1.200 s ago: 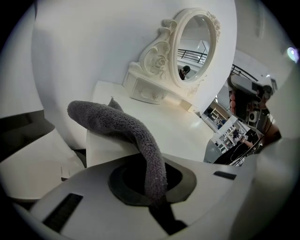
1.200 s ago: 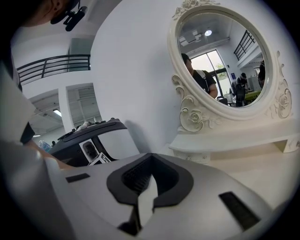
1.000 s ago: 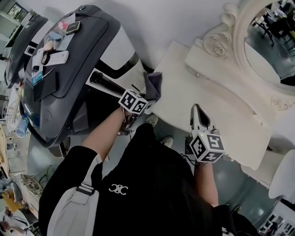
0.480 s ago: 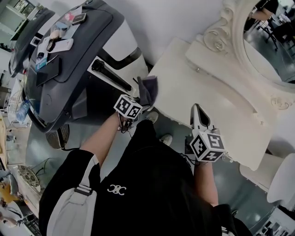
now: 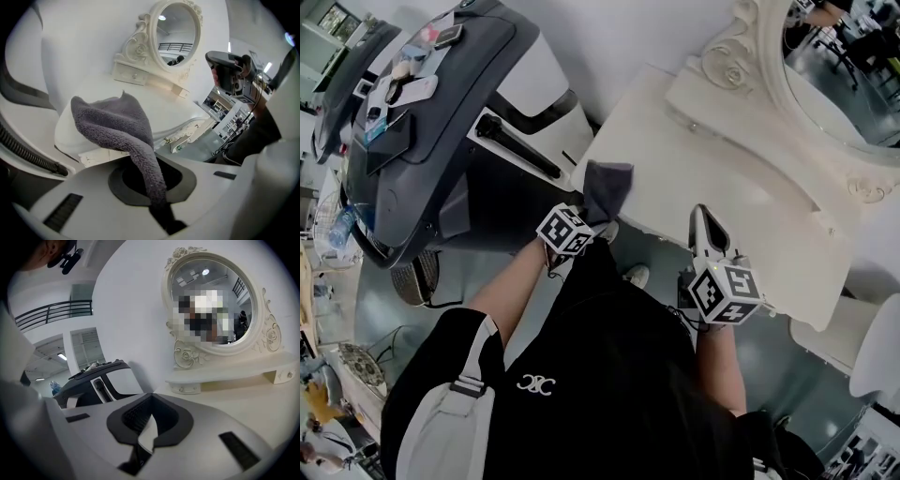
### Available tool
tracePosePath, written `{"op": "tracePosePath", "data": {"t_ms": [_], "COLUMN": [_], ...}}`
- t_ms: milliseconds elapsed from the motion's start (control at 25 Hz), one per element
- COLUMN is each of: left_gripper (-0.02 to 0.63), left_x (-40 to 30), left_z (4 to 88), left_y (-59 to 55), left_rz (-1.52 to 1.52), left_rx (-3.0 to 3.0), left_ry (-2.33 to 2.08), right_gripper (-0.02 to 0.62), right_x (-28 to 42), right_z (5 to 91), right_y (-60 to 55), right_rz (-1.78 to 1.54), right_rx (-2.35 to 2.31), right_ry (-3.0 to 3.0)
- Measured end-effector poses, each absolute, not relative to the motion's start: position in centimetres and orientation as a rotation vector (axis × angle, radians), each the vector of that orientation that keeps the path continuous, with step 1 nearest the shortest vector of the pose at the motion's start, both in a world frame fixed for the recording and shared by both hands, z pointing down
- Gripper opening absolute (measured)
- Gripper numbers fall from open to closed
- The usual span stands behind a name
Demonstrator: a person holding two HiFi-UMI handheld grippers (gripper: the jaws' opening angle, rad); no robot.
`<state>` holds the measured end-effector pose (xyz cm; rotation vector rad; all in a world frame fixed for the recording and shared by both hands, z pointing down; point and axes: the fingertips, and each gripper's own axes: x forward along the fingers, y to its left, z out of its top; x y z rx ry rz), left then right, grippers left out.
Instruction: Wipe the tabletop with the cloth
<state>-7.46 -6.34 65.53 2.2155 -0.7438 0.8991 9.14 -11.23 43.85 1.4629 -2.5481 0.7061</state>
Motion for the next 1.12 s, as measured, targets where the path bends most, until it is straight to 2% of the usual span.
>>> {"op": "tracePosePath", "data": {"t_ms": [320,600,760,1120], "left_gripper": [0.018,0.018,0.018,0.018], "left_x": [-6.7,-5.7,-5.2,-5.4], "left_z": [58.1,51.7,53.7,61.2], "left_y": [-6.4,-5.5,-9.2,-15.7], "left_rz": [1.054,0.914,0.870,1.013], "left_rx": [2.488,2.589,2.512,2.292], "left_ry": [-0.574,-0.419,-0.487,-0.572], "right_gripper": [0.011,0.011,0.011,0.011], "right_x": [10.7,11.6,11.9,13.4], "right_z": [43.7,44.0,44.2,44.5], "right_y": [-10.5,-10.6,-10.8,-10.8], "right_rz": [0.714,0.752,0.758,0.753], "right_rx": [1.524,1.560,1.559,1.594], "right_ry": [-2.541,-2.544,-2.542,-2.496]}}
